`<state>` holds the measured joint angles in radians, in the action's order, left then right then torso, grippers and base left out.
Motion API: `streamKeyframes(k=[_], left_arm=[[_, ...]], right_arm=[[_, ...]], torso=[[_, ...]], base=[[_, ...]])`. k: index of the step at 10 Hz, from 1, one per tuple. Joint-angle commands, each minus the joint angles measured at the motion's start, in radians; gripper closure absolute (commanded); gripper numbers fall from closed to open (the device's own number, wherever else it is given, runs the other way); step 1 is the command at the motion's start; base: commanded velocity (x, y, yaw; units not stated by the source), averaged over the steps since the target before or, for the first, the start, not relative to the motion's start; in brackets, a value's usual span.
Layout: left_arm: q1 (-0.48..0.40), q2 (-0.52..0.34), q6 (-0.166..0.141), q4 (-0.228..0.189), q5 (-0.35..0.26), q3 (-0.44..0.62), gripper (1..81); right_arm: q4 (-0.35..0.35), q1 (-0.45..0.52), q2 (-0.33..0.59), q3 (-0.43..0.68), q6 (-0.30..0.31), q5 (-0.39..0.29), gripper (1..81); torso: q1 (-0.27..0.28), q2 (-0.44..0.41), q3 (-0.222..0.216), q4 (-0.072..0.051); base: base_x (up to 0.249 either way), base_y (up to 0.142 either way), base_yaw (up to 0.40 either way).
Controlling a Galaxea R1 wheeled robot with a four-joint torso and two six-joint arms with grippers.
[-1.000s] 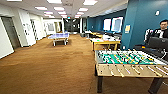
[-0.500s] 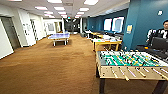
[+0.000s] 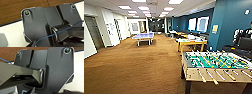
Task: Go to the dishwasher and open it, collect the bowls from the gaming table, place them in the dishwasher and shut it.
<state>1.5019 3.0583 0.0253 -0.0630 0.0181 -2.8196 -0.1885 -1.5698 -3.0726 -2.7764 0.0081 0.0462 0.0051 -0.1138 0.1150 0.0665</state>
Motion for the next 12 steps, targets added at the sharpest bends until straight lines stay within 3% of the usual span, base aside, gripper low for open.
streamKeyframes(k=[1, 12], left_arm=[[-0.051, 0.007, 0.001, 0.006, -0.052, -0.001, 1.0], [-0.051, 0.007, 0.001, 0.008, -0.052, -0.001, 1.0]], right_arm=[[-0.006, 0.046, 0.009, -0.001, -0.002, -0.051, 1.0], [-0.008, 0.047, 0.009, 0.0, -0.002, -0.051, 1.0]], torso=[[0.0, 0.0, 0.0, 0.0], [-0.003, -0.001, 0.0, 0.0]], base=[[0.141, 0.0, 0.0], [0.127, 0.0, 0.0]])
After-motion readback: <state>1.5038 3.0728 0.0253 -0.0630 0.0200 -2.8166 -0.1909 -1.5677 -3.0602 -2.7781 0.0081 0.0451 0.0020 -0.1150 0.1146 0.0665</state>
